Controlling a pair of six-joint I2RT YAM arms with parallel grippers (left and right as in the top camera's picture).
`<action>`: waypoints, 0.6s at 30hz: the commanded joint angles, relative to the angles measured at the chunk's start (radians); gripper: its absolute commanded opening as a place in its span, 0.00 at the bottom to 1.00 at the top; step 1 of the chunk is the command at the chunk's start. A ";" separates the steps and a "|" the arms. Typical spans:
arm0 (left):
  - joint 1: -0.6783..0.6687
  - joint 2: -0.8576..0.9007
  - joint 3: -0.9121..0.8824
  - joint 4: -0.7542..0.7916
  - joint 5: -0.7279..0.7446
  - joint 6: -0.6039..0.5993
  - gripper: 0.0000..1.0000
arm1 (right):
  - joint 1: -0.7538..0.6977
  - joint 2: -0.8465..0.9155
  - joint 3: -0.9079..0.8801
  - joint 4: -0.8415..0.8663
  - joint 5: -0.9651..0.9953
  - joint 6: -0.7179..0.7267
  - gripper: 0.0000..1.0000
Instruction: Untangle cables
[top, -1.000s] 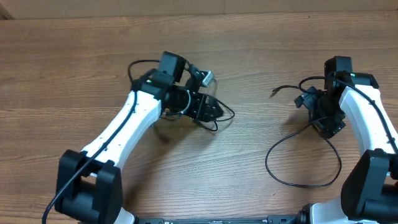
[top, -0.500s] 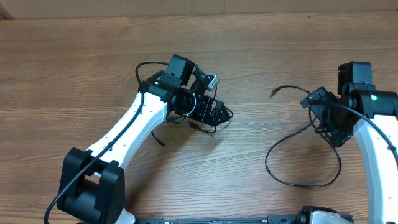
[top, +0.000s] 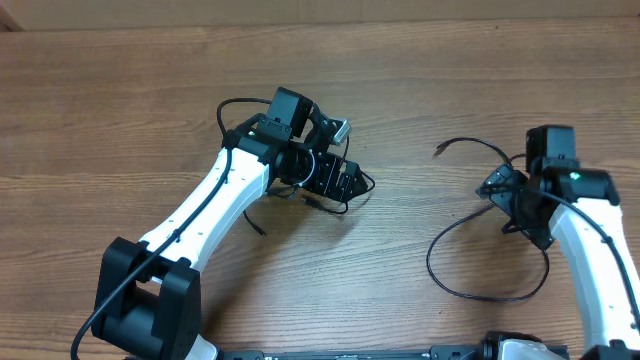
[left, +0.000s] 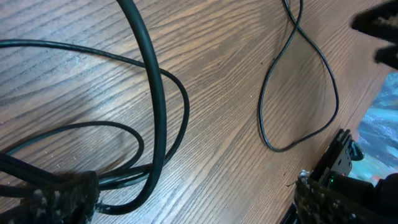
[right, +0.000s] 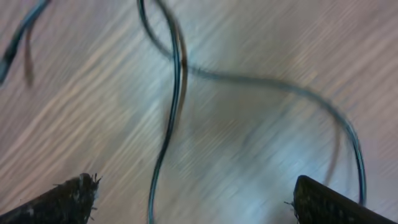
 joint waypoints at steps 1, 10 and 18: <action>-0.006 0.011 0.013 0.000 -0.006 -0.009 0.99 | -0.001 0.000 -0.087 0.155 0.121 -0.080 1.00; -0.006 0.011 0.013 0.000 -0.006 -0.009 1.00 | -0.001 0.056 -0.182 0.476 0.005 -0.322 1.00; -0.006 0.011 0.013 0.000 -0.006 -0.010 1.00 | -0.002 0.261 -0.182 0.515 0.004 -0.321 0.97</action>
